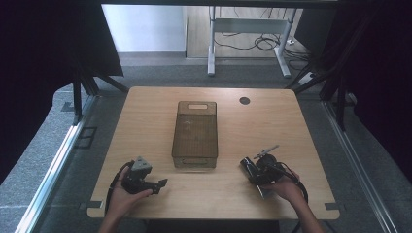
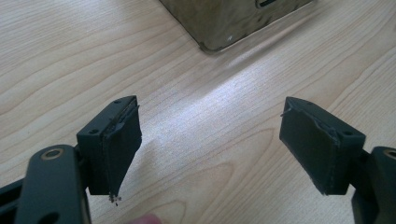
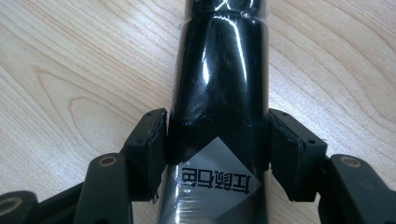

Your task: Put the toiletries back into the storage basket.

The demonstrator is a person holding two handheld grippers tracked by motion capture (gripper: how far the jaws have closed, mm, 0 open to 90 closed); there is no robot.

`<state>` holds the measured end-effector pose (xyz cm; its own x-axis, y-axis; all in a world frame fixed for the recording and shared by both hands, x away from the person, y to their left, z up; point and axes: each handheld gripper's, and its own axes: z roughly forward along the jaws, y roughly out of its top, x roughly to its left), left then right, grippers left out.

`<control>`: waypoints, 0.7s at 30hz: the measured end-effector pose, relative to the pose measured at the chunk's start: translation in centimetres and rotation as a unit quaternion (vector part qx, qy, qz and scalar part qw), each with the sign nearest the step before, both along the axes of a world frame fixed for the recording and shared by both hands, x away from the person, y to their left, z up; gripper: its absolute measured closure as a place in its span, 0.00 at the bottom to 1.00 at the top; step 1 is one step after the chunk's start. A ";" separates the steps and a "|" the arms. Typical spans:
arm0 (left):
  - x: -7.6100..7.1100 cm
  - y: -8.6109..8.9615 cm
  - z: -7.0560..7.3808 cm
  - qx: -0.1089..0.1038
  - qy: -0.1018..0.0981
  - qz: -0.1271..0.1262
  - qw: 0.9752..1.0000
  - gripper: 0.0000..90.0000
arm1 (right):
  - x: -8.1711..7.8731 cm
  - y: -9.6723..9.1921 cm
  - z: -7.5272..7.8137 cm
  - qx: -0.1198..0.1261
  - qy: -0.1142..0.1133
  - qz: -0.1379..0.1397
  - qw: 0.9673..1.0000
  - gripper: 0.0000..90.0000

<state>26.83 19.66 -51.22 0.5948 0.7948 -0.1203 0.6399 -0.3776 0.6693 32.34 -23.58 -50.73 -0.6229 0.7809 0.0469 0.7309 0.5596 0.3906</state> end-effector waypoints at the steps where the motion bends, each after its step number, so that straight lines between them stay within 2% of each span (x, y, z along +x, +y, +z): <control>1: 0.0 0.0 0.0 0.000 0.000 0.000 1.000 0.23 | 0.0 0.0 0.0 0.000 -0.001 0.000 1.000 0.46; 21: 0.0 0.0 0.0 0.000 -0.001 0.002 1.000 0.24 | -0.1 0.1 0.0 -0.009 -0.006 0.006 1.000 0.47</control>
<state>26.83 19.71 -51.19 0.5924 0.7968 -0.1189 0.6393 -0.3751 0.6713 32.23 -23.44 -50.76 -0.6325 0.7742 0.0255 0.7194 0.5749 0.3898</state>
